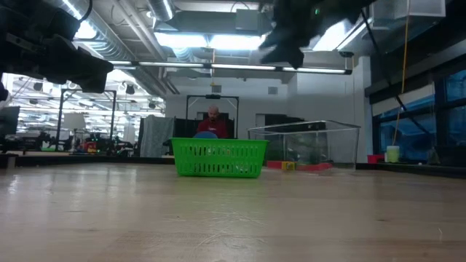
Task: Pick and place Stapler, Stapler remover, tape
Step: Return to Home Position
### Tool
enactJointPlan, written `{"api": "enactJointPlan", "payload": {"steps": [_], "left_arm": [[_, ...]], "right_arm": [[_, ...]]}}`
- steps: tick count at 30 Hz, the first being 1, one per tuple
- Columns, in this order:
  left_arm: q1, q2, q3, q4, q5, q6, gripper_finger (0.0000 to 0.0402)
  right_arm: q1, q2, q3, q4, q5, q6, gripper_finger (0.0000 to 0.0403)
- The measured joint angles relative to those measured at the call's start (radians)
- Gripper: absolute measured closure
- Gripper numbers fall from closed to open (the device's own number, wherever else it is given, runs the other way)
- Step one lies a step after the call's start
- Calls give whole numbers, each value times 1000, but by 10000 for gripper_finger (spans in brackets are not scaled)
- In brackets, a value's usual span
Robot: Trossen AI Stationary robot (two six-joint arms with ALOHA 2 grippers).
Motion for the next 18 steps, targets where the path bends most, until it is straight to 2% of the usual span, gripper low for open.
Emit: {"api": "enactJointPlan", "payload": {"steps": [7, 13, 18], "left_arm": [[0, 0, 0, 0, 0, 0, 397], [0, 0, 0, 0, 0, 0, 393], [0, 0, 0, 0, 0, 0, 396]], "right_arm": [[281, -16, -7, 21, 16, 123, 181], [535, -9, -9, 37, 174, 131, 181], [692, -9, -9, 62, 196, 135, 181]]}}
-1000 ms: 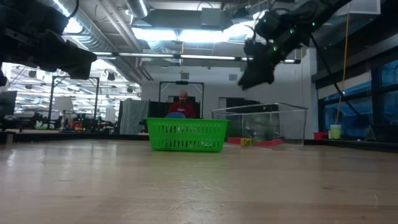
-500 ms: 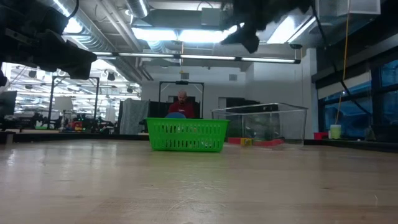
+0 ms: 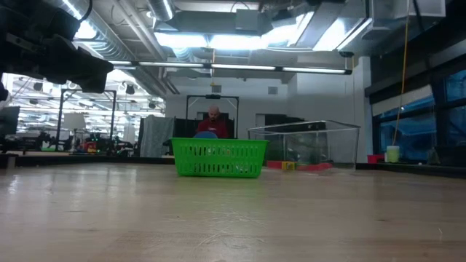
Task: Pick and place Stapler, Stapler remover, tape
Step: Return to Home Position
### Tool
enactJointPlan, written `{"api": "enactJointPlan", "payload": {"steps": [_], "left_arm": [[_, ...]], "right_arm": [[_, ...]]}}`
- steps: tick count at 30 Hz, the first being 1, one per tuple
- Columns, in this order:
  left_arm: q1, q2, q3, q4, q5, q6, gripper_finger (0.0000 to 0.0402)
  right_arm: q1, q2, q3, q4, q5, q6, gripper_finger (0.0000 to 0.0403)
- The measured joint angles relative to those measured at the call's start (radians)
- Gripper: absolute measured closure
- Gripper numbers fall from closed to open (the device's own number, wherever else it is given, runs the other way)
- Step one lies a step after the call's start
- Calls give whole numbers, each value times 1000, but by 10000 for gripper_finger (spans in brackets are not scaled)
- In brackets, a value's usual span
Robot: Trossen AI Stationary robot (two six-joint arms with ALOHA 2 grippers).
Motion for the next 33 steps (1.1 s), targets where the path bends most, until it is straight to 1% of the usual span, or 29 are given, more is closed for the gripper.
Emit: {"api": "enactJointPlan", "payload": {"steps": [2, 5, 8, 10, 12, 14, 16, 20, 23, 28, 30, 33], "left_arm": [[0, 0, 0, 0, 0, 0, 397], [0, 0, 0, 0, 0, 0, 396], [0, 0, 0, 0, 0, 0, 394], [0, 0, 0, 0, 0, 0, 393], [0, 0, 0, 0, 0, 0, 394], [0, 0, 0, 0, 0, 0, 396], [0, 0, 0, 0, 0, 0, 397], [0, 0, 0, 1, 0, 0, 397], [0, 0, 0, 0, 0, 0, 395], [0, 4, 0, 2, 0, 0, 394], [0, 7, 0, 1, 0, 0, 394], [0, 8, 0, 1, 0, 0, 393]], "right_arm": [[37, 0, 0, 2, 18, 30, 181], [86, 0, 0, 1, 100, 126, 181], [118, 9, 0, 1, 153, 152, 181], [130, 11, -2, -13, 151, 152, 181], [132, 9, -3, -24, 125, 148, 181], [132, -12, -44, -25, 102, 142, 181], [132, -41, -103, 30, 100, 123, 181], [132, -163, -279, 205, 97, 98, 181], [132, -298, -471, 334, 97, 99, 181], [132, -563, -787, 537, 97, 99, 181], [132, -664, -892, 608, 97, 99, 181], [132, -793, -1012, 695, 97, 99, 181]]}}
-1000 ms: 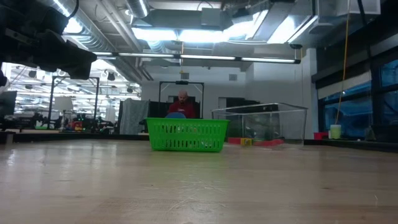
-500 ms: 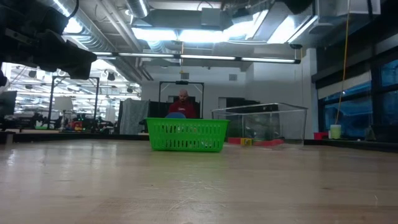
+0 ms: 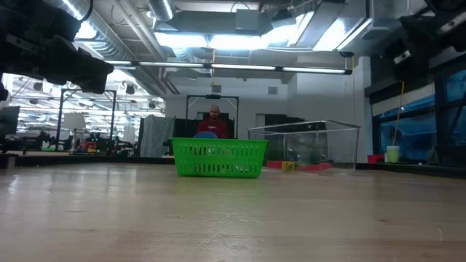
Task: Pick and place Stapler, Stapler remover, tape
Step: Return to Home Position
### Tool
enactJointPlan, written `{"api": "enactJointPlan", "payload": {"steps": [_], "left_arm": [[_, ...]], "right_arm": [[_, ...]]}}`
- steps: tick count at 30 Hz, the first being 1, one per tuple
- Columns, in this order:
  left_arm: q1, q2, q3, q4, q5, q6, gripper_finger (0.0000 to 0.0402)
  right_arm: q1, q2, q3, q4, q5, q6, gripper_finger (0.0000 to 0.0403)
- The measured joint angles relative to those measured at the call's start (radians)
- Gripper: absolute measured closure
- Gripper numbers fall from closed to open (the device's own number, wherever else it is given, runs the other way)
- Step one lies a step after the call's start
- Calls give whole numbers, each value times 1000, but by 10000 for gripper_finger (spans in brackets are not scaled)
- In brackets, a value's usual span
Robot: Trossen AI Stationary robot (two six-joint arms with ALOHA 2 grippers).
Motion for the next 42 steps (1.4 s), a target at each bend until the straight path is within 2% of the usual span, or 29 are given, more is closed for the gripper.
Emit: {"api": "enactJointPlan", "payload": {"steps": [7, 16, 23, 29, 34, 36, 42], "left_arm": [[0, 1, 0, 0, 0, 0, 396], [0, 1, 0, 0, 0, 0, 396], [0, 1, 0, 0, 0, 0, 395], [0, 1, 0, 0, 0, 0, 394], [0, 1, 0, 0, 0, 0, 394], [0, 1, 0, 0, 0, 0, 395], [0, 2, 0, 0, 0, 0, 394]], "right_arm": [[0, -205, -120, 91, 0, 0, 181], [0, -371, -125, 83, 0, 0, 181], [0, -471, -125, -142, 0, 0, 181], [0, -608, -125, -319, 0, 0, 181], [0, -600, -125, -415, -16, -4, 181], [2, -593, -125, -409, -53, -3, 181], [1, -594, -125, -406, -48, -2, 181]]}}
